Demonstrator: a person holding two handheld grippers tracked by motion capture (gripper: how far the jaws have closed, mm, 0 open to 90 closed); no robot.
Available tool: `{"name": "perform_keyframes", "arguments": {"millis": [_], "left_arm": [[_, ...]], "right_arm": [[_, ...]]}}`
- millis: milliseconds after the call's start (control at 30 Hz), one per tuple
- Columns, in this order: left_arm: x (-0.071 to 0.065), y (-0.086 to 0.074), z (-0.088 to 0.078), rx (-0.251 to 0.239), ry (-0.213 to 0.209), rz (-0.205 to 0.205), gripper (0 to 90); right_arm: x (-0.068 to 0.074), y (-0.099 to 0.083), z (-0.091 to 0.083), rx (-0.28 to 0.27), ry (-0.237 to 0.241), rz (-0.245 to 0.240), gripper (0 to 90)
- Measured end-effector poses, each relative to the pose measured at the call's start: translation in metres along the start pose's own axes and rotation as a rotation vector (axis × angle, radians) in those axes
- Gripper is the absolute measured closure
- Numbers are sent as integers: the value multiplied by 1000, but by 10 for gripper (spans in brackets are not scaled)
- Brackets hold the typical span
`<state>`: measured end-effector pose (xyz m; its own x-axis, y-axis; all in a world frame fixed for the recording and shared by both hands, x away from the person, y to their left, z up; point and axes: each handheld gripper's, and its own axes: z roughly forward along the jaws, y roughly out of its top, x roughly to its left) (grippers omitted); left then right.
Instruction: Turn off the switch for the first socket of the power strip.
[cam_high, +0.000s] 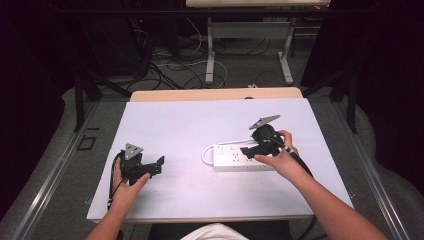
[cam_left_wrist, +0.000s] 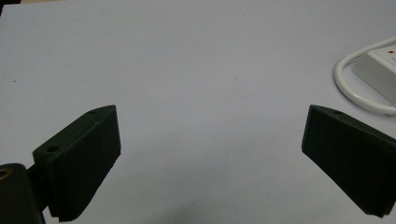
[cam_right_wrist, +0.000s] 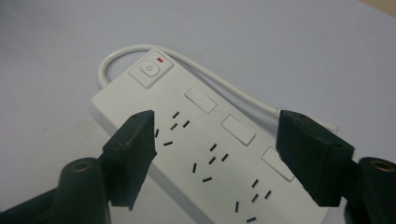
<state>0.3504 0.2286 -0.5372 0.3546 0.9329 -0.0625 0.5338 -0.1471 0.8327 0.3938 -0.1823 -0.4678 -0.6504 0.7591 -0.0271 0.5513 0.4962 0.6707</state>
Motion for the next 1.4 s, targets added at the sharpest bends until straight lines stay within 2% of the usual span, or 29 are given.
{"name": "perform_keyframes", "arguments": {"millis": [100,300,367,467,567,767,967,1067,1200,1400], "left_arm": [[0,0,0,4,1,0,44],[0,0,0,5,2,-1,44],[0,0,0,3,5,3,44],[0,0,0,1,5,3,44],[0,0,0,-1,5,3,43],[-1,0,0,6,5,1,43],[-1,0,0,8,5,4,43],[-1,0,-1,7,5,5,42],[-1,0,-1,6,6,9,41],[-1,0,-1,-3,0,8,18]], "right_arm": [[-3,-5,-4,-28,4,9,165],[-7,-14,-17,-71,-20,53,141],[-8,-18,-21,-74,-23,80,107],[-11,-23,-28,-90,-30,100,58],[-12,-28,-34,-105,-57,109,0],[-16,-39,-45,-128,-97,120,0],[-20,-52,-50,-163,-107,149,0],[-22,-58,-50,-168,-122,156,0],[-24,-67,-45,-178,-129,140,0],[-26,-82,-37,-186,-122,173,0]]}}
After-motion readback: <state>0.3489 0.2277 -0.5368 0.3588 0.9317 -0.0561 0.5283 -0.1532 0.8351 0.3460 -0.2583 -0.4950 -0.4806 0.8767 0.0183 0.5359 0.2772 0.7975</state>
